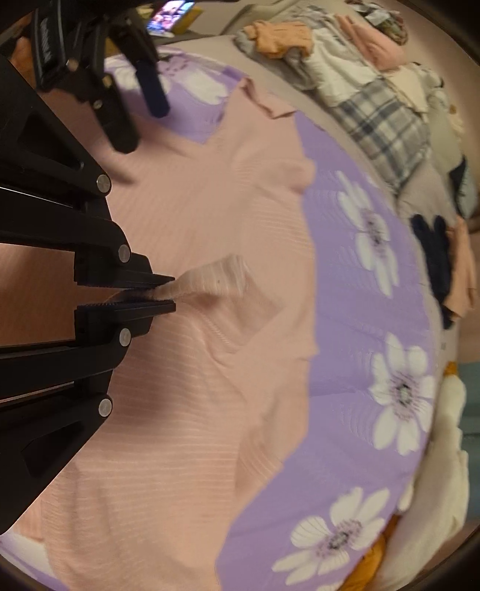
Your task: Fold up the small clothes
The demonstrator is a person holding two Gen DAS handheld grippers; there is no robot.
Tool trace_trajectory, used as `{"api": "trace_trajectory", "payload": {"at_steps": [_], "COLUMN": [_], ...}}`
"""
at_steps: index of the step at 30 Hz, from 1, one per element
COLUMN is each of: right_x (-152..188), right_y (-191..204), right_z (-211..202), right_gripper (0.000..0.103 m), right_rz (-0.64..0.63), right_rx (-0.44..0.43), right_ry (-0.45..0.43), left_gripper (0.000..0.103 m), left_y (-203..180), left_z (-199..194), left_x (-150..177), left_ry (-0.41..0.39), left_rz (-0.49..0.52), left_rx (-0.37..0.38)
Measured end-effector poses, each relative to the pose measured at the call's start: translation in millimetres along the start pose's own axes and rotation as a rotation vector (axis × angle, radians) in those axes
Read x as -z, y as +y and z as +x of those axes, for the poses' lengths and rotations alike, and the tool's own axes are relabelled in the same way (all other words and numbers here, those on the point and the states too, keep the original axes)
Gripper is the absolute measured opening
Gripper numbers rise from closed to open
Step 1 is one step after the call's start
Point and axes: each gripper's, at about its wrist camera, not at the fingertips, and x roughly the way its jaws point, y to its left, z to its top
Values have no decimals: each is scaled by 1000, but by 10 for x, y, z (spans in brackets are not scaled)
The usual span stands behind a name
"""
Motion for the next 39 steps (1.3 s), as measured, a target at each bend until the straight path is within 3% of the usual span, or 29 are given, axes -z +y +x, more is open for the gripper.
{"api": "trace_trajectory", "payload": {"at_steps": [4,6,8,10,16,20,22,25,27,29,39], "right_x": [28,23,26,42,163,355,440,557,627,659,773], "right_y": [24,-15,-69,-137,-644,-1178,-1425,-1723,-1867,-1947,-2085], "right_z": [22,-67,-219,-460,-1072,-1296,-1330,-1346,-1347,-1339,-1278], "right_gripper": [12,24,51,58,64,66,66,66,66,66,66], "right_rz": [-13,14,45,70,232,397,482,583,633,661,709], "right_rx": [-4,-48,-96,-117,-10,48,92,106,103,98,41], "right_ry": [30,29,0,-62,-193,-277,-283,-285,-284,-283,-250], "left_gripper": [79,79,79,81,84,81,73,51,16,6,5], "left_y": [27,38,36,11,-251,-442,-531,-611,-663,-692,-589], "left_z": [12,11,1,-12,104,464,686,863,871,890,274], "left_x": [-14,-37,-67,-119,-355,-513,-571,-586,-567,-533,-688], "left_ry": [6,11,14,15,15,71,117,140,120,131,-61], "left_rz": [-10,-14,-19,-18,38,56,41,22,40,54,77], "left_rx": [6,19,42,79,205,233,253,289,262,283,229]}}
